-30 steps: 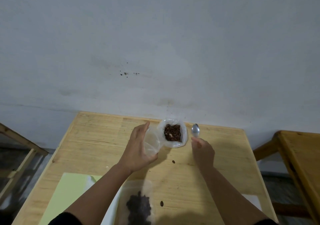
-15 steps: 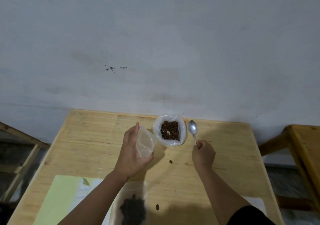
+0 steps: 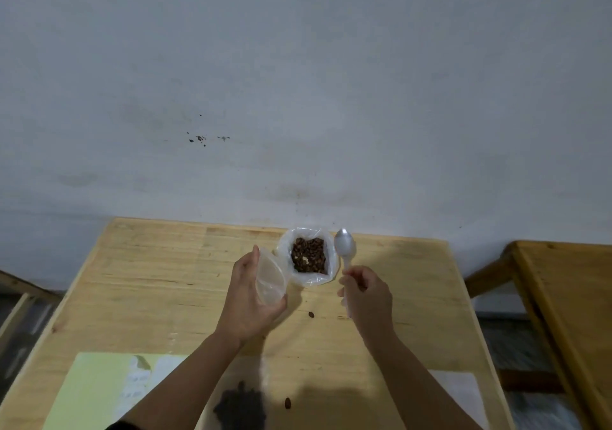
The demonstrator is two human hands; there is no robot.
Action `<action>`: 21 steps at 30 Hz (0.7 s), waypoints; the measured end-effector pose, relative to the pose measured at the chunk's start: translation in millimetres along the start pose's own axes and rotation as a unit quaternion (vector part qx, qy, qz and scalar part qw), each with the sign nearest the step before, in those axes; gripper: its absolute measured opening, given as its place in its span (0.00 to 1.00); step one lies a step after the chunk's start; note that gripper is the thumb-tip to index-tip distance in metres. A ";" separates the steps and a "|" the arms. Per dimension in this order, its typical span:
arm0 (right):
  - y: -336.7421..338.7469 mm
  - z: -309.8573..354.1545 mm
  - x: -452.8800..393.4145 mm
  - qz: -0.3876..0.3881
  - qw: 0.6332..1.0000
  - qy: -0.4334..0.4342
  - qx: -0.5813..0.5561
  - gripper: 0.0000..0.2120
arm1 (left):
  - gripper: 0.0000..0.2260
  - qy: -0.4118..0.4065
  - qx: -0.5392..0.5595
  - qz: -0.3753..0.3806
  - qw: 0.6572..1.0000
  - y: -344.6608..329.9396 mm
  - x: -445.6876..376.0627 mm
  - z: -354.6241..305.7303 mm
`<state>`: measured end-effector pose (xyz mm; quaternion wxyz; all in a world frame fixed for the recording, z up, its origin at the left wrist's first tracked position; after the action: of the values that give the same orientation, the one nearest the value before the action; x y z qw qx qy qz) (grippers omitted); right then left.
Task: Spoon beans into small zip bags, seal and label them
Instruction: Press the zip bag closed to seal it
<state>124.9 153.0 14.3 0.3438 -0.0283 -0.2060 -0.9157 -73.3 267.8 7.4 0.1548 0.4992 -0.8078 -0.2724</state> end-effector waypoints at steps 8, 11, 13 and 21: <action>-21.7 16.6 15.2 0.107 0.991 0.076 0.017 0.15 | 0.47 0.001 0.001 0.001 1.000 0.3 -1.2 -1.9; -19.2 20.7 13.2 0.069 0.992 0.096 0.041 0.07 | 0.46 0.006 0.008 0.004 1.000 -0.8 -1.7 -1.6; -16.5 23.3 11.3 0.030 0.992 0.108 0.057 0.04 | 0.46 0.007 0.014 0.005 1.000 -1.1 -2.5 -1.8; -24.7 4.5 0.4 -0.084 0.991 0.060 0.085 0.07 | 0.45 0.022 0.022 0.009 0.999 -5.7 -4.6 2.7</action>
<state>108.4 171.3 9.7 0.2781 0.0729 -0.2636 -0.9208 -68.5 270.6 2.0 0.1639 0.5012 -0.8146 -0.2418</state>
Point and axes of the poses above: each hand's wrist, its own x-axis away from the middle knuckle, its own y-axis out of the back of the hand, z = x × y, the point moved 7 cm from there along -x, towards the middle knuckle, and after that the axes turned 1 degree about x, right-handed, at the moved point
